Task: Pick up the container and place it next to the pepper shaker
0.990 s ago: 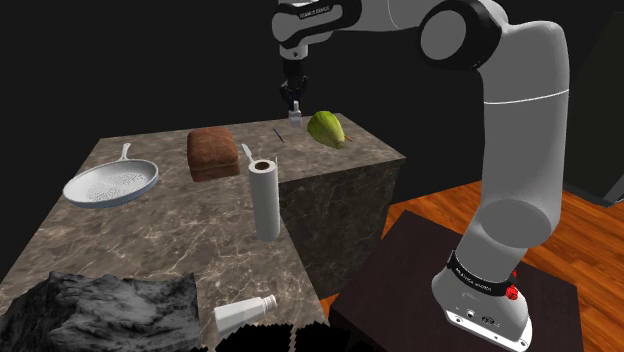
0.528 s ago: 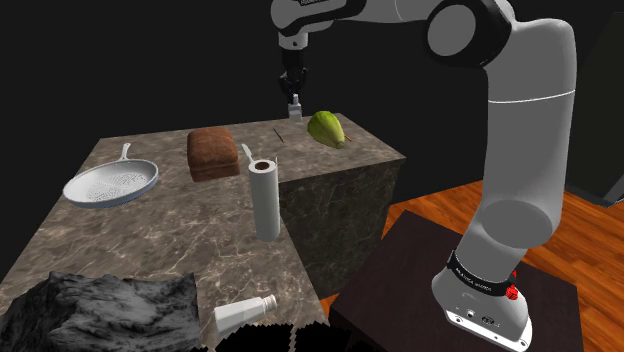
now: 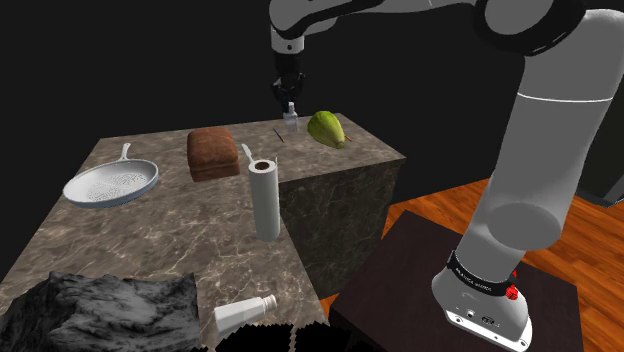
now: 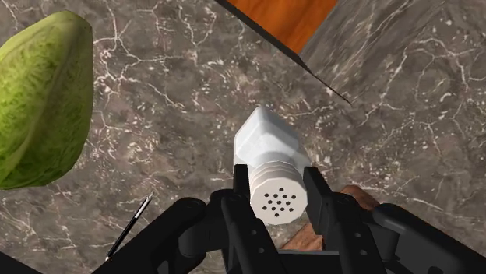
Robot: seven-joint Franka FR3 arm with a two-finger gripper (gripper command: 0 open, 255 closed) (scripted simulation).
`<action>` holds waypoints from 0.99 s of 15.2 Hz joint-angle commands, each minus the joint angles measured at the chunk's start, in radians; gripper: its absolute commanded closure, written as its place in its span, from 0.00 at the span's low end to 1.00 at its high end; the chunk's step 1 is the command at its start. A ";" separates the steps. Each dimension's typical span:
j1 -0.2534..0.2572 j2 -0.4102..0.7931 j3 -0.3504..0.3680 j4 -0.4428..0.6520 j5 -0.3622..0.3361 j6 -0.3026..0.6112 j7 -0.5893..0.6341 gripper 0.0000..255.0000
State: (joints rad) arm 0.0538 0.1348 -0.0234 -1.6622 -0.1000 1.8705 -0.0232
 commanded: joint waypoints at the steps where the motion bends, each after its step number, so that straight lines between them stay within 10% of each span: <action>1: 0.026 -0.042 0.018 -0.053 -0.007 0.006 0.048 1.00; 15: 0.175 -0.243 0.172 -0.284 -0.008 0.004 0.352 1.00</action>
State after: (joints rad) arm 0.2172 -0.1000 0.1342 -1.9298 -0.1088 1.8691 0.3006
